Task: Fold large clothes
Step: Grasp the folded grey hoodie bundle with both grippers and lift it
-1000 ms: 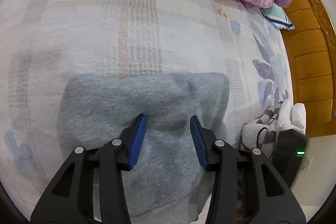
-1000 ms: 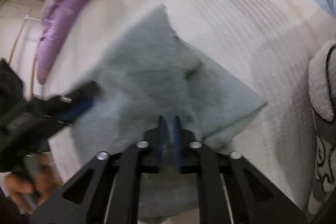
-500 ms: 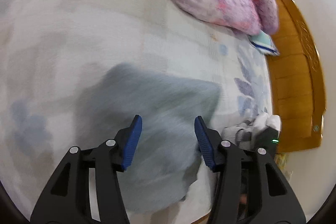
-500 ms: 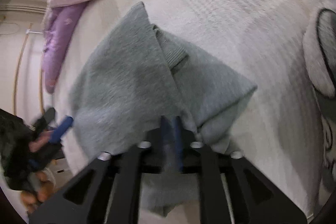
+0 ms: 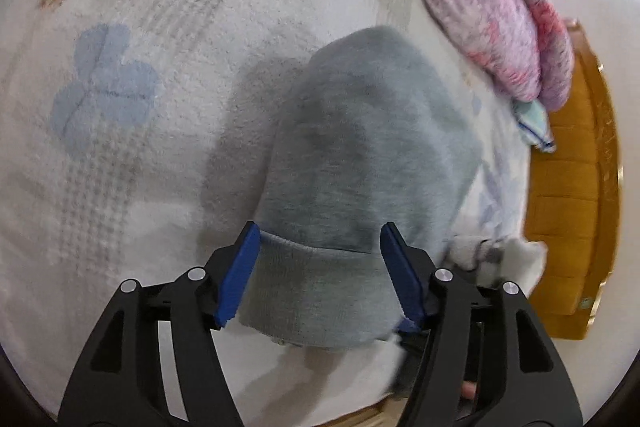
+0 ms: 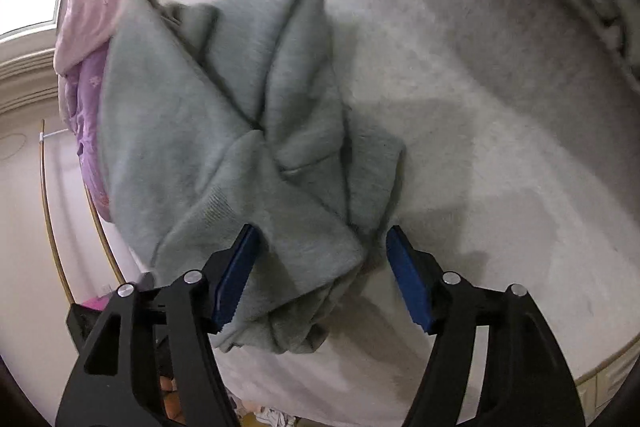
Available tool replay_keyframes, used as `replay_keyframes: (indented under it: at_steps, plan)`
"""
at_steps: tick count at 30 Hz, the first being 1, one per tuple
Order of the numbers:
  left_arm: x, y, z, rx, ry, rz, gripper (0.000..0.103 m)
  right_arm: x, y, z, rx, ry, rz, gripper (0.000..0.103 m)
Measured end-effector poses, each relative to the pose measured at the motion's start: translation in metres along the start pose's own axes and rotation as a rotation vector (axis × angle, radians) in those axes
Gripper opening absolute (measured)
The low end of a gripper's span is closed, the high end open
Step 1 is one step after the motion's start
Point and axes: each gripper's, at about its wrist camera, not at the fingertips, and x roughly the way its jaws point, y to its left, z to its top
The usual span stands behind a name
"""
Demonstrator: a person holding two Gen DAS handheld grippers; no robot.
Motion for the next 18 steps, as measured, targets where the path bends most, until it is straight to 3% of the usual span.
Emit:
replay_keyframes:
  at_steps: [7,10,12,15,18]
  plan:
    - [-0.005,0.005,-0.01,0.008,0.017,-0.123,0.067,0.018,-0.029,0.006,0.114,0.047,0.247,0.072]
    - [0.002,0.005,-0.014,-0.021,0.018,-0.112,0.072,0.019,-0.039,0.006,0.139,0.039,0.319,0.077]
    - [0.006,0.005,-0.016,-0.032,0.017,-0.122,0.082,0.021,-0.05,0.002,0.191,0.029,0.402,0.077]
    - [0.015,-0.003,-0.015,0.024,0.038,-0.07,0.084,0.031,-0.061,-0.009,0.239,0.033,0.506,0.077]
    - [0.02,-0.001,-0.014,0.011,0.044,-0.063,0.084,0.039,-0.07,-0.014,0.241,0.011,0.582,0.077]
